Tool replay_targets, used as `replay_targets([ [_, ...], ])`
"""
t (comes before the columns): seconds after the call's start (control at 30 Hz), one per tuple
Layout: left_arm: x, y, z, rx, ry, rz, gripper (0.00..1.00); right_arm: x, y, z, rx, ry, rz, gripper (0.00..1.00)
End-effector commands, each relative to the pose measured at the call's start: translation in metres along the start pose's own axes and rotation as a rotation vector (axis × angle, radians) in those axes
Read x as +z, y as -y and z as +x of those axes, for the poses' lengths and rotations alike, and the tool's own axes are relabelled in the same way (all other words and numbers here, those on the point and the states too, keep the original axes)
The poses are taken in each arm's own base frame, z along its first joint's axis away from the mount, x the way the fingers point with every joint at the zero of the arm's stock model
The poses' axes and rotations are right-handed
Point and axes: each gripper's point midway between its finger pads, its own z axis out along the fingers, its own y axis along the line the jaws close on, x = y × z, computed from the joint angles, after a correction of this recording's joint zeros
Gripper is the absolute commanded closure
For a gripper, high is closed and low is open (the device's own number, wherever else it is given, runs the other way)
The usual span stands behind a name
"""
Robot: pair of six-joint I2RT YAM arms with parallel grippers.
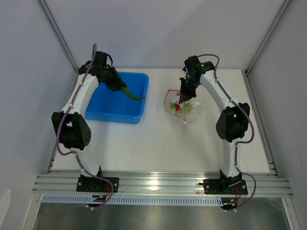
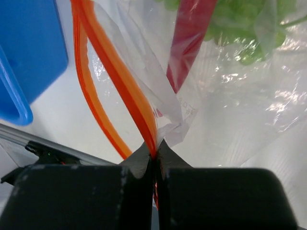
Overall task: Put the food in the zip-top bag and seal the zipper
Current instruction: Place the fake vegetable in the zipper food storage bag.
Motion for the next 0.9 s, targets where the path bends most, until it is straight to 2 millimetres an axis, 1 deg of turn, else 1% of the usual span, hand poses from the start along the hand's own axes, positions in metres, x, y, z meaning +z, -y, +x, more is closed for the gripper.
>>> replay_targets([
  [0.0,-0.045,0.066,0.015,0.162,0.092,0.161,0.99,-0.040,-0.023,0.008,-0.099,0.116,-0.043,1.00],
  [0.03,-0.054,0.074,0.014,0.193,0.123,0.167,1.00,-0.044,-0.024,0.012,-0.098,0.119,-0.049,1.00],
  [0.07,-0.063,0.080,0.021,0.215,0.129,0.160,0.99,-0.056,-0.031,0.017,-0.092,0.132,-0.075,1.00],
  [0.1,-0.081,0.089,0.026,0.232,0.148,0.190,0.99,-0.059,-0.036,0.023,-0.072,0.121,-0.102,1.00],
  [0.13,-0.089,0.094,0.030,0.249,0.159,0.203,0.99,-0.064,-0.041,0.028,-0.075,0.121,-0.135,1.00],
  [0.17,-0.090,0.098,0.041,0.287,0.163,0.203,1.00,-0.079,-0.049,0.030,-0.089,0.152,-0.176,1.00],
  [0.2,-0.093,0.100,0.047,0.308,0.169,0.201,0.99,-0.081,-0.051,0.037,-0.090,0.137,-0.194,1.00],
  [0.23,-0.104,0.103,0.051,0.315,0.192,0.210,1.00,-0.085,-0.051,0.039,-0.092,0.138,-0.198,1.00],
  [0.27,-0.098,0.101,0.069,0.326,0.162,0.199,0.99,-0.090,-0.050,0.045,-0.084,0.121,-0.195,1.00],
  [0.3,-0.103,0.109,0.073,0.335,0.188,0.224,0.99,-0.090,-0.052,0.053,-0.079,0.091,-0.212,1.00],
  [0.33,-0.111,0.110,0.082,0.343,0.203,0.249,0.99,-0.091,-0.054,0.059,-0.079,0.073,-0.229,1.00],
  [0.37,-0.110,0.116,0.101,0.375,0.187,0.272,0.99,-0.092,-0.056,0.065,-0.079,0.056,-0.243,1.00],
  [0.4,-0.113,0.118,0.103,0.391,0.216,0.274,0.99,-0.097,-0.058,0.070,-0.087,0.054,-0.259,1.00],
  [0.43,-0.116,0.120,0.107,0.406,0.227,0.270,1.00,-0.095,-0.057,0.076,-0.086,0.040,-0.260,1.00],
  [0.47,-0.119,0.123,0.117,0.444,0.229,0.267,0.99,-0.097,-0.058,0.078,-0.092,0.043,-0.276,1.00],
  [0.53,-0.116,0.117,0.120,0.461,0.243,0.217,1.00,-0.105,-0.063,0.085,-0.099,0.036,-0.330,1.00],
  [0.67,-0.111,0.111,0.125,0.470,0.240,0.185,0.99,-0.102,-0.059,0.095,-0.094,0.012,-0.350,1.00],
  [0.77,-0.117,0.114,0.123,0.480,0.258,0.185,0.99,-0.102,-0.061,0.103,-0.108,0.002,-0.353,1.00],
  [0.8,-0.116,0.113,0.123,0.483,0.257,0.176,0.99,-0.102,-0.061,0.104,-0.113,0.002,-0.352,1.00],
  [0.87,-0.122,0.116,0.118,0.493,0.278,0.164,0.99,-0.103,-0.062,0.107,-0.120,0.006,-0.352,1.00],
])
